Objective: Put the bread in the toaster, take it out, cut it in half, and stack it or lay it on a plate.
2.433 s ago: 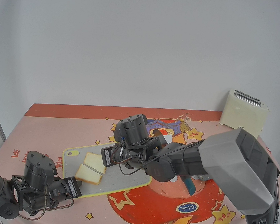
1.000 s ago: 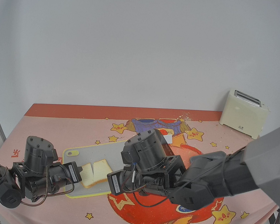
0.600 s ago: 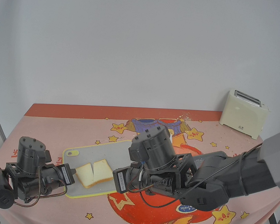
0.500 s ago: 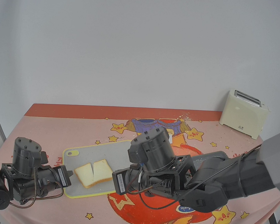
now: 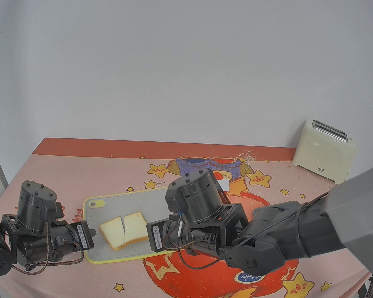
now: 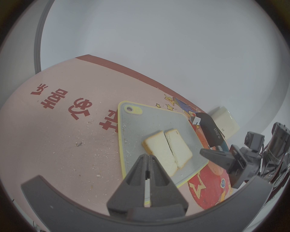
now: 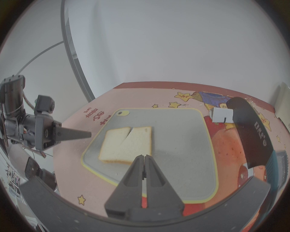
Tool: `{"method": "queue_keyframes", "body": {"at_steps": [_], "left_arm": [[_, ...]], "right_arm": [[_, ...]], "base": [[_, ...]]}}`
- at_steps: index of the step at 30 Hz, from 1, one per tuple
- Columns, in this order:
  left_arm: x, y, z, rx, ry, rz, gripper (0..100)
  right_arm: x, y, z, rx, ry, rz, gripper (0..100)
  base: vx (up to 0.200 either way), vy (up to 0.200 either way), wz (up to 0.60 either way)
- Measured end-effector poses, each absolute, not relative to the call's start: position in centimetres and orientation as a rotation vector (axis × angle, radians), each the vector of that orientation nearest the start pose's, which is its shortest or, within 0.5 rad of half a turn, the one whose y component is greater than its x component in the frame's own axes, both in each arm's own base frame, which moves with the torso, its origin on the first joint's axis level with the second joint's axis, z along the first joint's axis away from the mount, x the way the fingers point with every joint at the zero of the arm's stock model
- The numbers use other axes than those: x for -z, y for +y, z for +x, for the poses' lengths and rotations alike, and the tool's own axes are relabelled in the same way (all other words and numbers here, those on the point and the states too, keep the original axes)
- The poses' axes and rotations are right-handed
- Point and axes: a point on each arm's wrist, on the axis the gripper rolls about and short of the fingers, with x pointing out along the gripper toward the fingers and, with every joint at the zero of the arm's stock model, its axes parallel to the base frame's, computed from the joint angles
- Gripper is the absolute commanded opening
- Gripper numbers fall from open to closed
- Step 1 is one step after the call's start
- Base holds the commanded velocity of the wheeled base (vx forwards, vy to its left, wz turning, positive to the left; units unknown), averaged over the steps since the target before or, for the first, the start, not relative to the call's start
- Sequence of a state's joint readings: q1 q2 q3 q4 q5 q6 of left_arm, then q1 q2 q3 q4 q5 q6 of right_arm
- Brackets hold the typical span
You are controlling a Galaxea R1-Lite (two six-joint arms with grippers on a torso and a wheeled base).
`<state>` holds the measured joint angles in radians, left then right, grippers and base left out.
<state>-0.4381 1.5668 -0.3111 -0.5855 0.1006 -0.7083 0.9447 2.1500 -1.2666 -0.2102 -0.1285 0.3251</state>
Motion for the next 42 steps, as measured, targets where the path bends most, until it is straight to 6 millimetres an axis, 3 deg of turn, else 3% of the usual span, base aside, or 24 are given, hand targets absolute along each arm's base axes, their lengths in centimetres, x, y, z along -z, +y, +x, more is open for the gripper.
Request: {"method": "queue_keyframes", "body": {"at_steps": [17, 30, 42], "left_arm": [[-8.4, -9.1, 20.5, 0.055, 0.765, -0.487, 0], [-8.3, -8.9, 23.2, 0.049, 0.758, -0.521, 0], [-8.3, -8.1, 21.0, 0.044, 0.782, -0.515, 0]], "right_arm": [[-9.3, 33.3, 25.6, -0.649, 0.713, -0.049, 0], [-8.5, 33.4, 27.3, -0.617, 0.709, -0.038, 0], [-7.8, 33.7, 26.9, -0.624, 0.723, -0.051, 0]], "base": [[0.000, 0.000, 0.00], [0.000, 0.000, 0.00], [0.000, 0.000, 0.00]]}}
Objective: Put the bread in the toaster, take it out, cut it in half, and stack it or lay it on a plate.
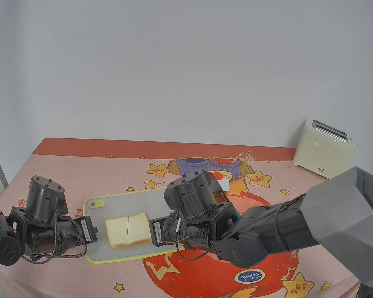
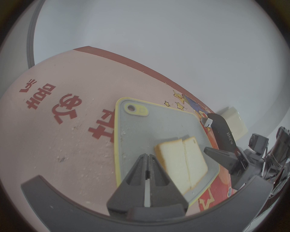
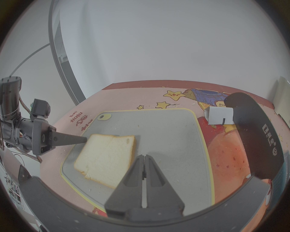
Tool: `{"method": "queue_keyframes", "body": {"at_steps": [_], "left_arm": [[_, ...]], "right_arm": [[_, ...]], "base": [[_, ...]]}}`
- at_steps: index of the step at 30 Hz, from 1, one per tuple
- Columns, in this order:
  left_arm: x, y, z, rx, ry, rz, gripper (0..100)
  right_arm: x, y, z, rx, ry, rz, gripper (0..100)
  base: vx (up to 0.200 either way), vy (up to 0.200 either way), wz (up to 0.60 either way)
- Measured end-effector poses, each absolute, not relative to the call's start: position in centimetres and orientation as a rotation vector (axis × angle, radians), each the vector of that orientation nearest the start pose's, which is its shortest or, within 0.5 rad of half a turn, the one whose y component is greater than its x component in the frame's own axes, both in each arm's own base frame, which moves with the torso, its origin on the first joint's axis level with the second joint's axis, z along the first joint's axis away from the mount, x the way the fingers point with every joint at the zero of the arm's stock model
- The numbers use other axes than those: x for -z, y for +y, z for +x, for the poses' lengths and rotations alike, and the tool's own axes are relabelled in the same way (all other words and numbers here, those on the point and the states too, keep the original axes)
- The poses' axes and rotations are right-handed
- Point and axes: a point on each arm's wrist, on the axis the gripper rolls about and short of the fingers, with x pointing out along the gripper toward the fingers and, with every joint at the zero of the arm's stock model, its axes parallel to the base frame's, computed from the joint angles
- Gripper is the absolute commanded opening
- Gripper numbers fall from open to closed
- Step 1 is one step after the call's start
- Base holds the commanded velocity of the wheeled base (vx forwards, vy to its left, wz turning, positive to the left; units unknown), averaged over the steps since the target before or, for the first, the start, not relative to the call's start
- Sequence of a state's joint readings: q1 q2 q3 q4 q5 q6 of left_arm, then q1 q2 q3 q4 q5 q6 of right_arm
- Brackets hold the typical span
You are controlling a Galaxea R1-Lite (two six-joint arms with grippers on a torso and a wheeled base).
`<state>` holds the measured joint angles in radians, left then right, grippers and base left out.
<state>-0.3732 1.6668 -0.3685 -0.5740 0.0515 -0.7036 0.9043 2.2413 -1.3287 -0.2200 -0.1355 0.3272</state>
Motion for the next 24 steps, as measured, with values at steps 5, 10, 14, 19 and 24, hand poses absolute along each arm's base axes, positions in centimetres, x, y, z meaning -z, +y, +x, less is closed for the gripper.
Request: {"method": "queue_keyframes", "body": {"at_steps": [5, 10, 14, 19, 24], "left_arm": [[-8.7, -7.9, 20.1, 0.062, 0.772, -0.519, 0], [-8.9, -8.1, 19.8, 0.080, 0.768, -0.517, 0], [-8.8, -8.3, 19.9, 0.081, 0.771, -0.515, 0], [-8.5, -8.3, 20.1, 0.075, 0.782, -0.511, 0], [-8.3, -8.4, 20.3, 0.071, 0.789, -0.511, 0]], "right_arm": [[-7.7, 34.3, 26.5, -0.638, 0.724, -0.056, 0], [-7.4, 34.5, 26.4, -0.635, 0.731, -0.049, 0], [-7.2, 34.5, 26.4, -0.622, 0.741, -0.027, 0], [-7.2, 34.5, 26.4, -0.622, 0.743, -0.027, 0], [-7.4, 34.9, 26.2, -0.633, 0.737, -0.026, 0]], "base": [[0.000, 0.000, 0.00], [0.000, 0.000, 0.00], [0.000, 0.000, 0.00], [0.000, 0.000, 0.00], [0.000, 0.000, 0.00]]}}
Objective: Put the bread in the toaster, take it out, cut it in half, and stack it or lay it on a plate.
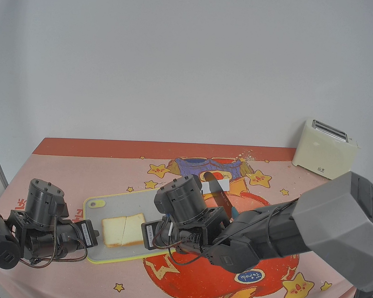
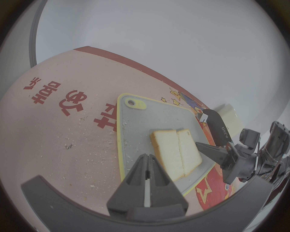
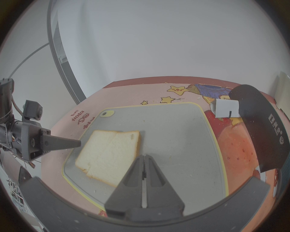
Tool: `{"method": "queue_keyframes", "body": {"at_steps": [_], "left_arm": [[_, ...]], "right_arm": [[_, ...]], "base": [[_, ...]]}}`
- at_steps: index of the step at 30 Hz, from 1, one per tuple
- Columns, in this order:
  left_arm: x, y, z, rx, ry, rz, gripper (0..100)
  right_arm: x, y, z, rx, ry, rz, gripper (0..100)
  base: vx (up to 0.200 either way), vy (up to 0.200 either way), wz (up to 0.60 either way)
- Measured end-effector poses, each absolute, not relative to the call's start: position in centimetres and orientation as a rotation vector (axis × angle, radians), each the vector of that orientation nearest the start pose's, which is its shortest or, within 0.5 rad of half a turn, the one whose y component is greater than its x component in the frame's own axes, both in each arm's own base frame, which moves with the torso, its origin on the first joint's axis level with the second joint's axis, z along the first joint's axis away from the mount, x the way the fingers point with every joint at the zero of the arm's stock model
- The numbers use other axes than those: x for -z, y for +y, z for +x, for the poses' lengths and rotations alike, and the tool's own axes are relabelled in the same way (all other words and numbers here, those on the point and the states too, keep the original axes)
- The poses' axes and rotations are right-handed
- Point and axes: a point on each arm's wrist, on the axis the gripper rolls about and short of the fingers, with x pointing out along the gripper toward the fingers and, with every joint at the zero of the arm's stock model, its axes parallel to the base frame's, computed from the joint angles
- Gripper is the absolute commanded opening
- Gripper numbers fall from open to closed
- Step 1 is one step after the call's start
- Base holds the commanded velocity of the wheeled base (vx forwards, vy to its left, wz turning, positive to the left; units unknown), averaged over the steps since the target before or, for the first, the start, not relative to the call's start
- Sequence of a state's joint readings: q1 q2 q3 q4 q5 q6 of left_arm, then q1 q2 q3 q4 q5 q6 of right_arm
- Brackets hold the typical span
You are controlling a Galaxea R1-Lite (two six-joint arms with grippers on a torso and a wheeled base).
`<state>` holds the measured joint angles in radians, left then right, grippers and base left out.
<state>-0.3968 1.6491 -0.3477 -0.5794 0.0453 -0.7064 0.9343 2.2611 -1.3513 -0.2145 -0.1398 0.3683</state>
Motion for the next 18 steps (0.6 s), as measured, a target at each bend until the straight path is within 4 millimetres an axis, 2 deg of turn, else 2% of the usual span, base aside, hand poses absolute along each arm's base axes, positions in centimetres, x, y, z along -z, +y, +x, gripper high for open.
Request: {"method": "queue_keyframes", "body": {"at_steps": [18], "left_arm": [[-8.1, -9.3, 21.4, 0.087, 0.794, -0.507, 0]], "right_arm": [[-7.3, 35.1, 26.0, -0.637, 0.743, -0.031, 0]], "base": [[0.000, 0.000, 0.00]]}}
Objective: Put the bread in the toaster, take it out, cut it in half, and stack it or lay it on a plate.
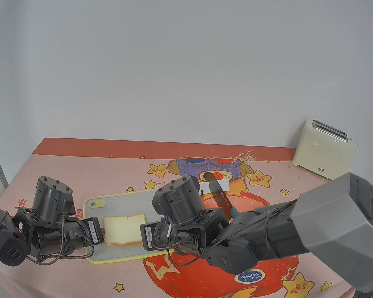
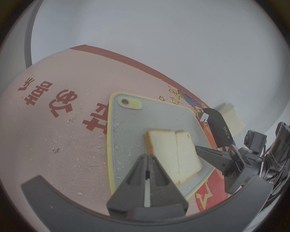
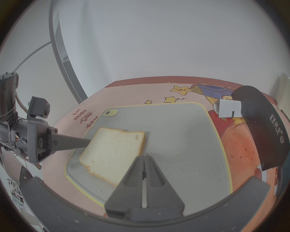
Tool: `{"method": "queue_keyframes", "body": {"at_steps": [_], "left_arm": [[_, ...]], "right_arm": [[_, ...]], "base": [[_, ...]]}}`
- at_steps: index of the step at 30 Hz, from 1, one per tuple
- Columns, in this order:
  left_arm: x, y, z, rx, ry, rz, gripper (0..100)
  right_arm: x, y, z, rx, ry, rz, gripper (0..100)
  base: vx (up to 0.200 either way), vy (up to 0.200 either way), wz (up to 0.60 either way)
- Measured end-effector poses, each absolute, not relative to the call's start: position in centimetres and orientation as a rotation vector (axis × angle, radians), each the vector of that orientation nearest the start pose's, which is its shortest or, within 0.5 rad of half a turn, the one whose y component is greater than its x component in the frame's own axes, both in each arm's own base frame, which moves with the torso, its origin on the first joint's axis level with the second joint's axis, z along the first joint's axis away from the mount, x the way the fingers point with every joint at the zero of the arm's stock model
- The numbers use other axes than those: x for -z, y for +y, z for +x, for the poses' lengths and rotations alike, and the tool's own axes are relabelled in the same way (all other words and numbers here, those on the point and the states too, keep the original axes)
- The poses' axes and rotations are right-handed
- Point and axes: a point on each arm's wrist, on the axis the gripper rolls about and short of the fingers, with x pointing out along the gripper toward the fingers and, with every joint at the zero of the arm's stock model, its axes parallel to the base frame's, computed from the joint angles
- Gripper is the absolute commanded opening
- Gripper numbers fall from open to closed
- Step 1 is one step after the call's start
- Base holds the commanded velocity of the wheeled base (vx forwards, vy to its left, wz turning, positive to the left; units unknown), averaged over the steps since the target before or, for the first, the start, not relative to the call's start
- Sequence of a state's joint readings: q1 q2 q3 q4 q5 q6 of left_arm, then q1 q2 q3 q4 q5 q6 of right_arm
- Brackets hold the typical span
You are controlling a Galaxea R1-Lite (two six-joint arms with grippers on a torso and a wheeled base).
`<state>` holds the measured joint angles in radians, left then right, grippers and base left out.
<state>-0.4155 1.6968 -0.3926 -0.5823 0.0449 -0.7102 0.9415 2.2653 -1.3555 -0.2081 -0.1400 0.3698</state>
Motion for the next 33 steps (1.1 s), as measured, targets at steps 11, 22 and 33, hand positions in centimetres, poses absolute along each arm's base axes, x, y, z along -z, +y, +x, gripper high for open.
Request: {"method": "queue_keyframes", "body": {"at_steps": [11, 22, 33], "left_arm": [[-9.3, -10.6, 22.0, 0.143, 0.756, -0.512, 0], [-10.0, -12.7, 21.7, 0.232, 0.750, -0.509, 0], [-11.0, -13.4, 21.4, 0.300, 0.737, -0.543, 0]], "right_arm": [[-7.3, 35.1, 26.0, -0.635, 0.743, -0.030, 0], [-7.2, 35.0, 26.1, -0.632, 0.747, -0.030, 0], [-7.0, 34.4, 26.4, -0.616, 0.755, -0.024, 0]], "base": [[0.000, 0.000, 0.00], [0.000, 0.000, 0.00], [0.000, 0.000, 0.00]]}}
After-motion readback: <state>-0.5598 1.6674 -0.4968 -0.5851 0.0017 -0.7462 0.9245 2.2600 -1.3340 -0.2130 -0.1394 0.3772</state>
